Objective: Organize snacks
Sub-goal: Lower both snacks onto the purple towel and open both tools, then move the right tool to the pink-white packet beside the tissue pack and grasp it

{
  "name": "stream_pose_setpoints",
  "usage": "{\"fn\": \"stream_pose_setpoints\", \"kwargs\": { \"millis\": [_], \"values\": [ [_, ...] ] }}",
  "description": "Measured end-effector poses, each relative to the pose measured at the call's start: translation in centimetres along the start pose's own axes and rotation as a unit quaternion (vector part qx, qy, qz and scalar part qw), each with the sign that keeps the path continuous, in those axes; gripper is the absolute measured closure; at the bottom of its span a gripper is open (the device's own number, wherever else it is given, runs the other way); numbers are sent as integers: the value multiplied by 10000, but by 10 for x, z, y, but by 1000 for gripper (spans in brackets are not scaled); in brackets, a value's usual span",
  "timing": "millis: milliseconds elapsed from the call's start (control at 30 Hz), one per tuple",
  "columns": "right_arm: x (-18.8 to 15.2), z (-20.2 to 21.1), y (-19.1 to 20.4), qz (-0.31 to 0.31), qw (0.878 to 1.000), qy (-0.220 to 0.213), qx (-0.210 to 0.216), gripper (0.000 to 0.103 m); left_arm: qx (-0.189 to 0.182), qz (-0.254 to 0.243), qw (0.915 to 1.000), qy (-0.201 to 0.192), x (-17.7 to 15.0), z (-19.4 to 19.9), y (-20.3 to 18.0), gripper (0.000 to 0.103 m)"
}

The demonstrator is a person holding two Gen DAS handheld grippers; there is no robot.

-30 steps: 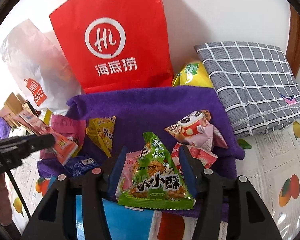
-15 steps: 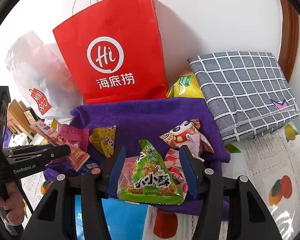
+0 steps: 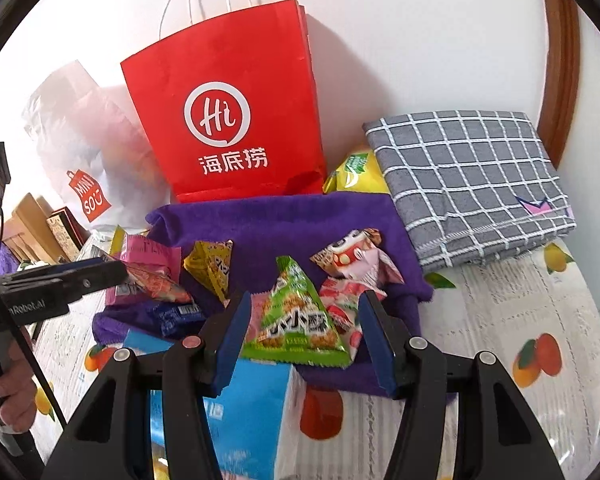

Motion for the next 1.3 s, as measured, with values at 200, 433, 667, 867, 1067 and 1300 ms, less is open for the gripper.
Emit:
{"fn": "stream_pose_setpoints", "kwargs": {
  "millis": [200,433,667,867,1067,1300],
  "values": [
    [-14,21,-9,-109,9999,18,-117,48,-22,-49,9999,-85,-10,17,-6,43],
    [-28,45,-10,-85,9996,-52,-263,48,-25,-72,9998,-179,-24,39,-15,38],
    [-46,67,-19,-136,9988,-120,-449,48,22,-68,9998,-195,-44,57,-22,37],
    [-64,77,-32,-308,9981,-66,-522,48,175,50,9996,-214,-61,71,-19,37],
    [-95,76,-29,-315,9986,377,-198,48,417,142,9989,-163,-82,79,-13,37],
    [-128,52,-16,-138,9969,769,-19,48,487,152,9987,-66,-104,85,-19,37]
  ]
}}
Point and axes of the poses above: each gripper's, at about its wrist camera, not at the fingertips, and z roughly against the way its jaws point, y to its left, x to its top, the point moved 7 cm from there along -z, roughly the way its jaws point, and after that the axes turned 13 degrees about -z, right-handed, at the moved point
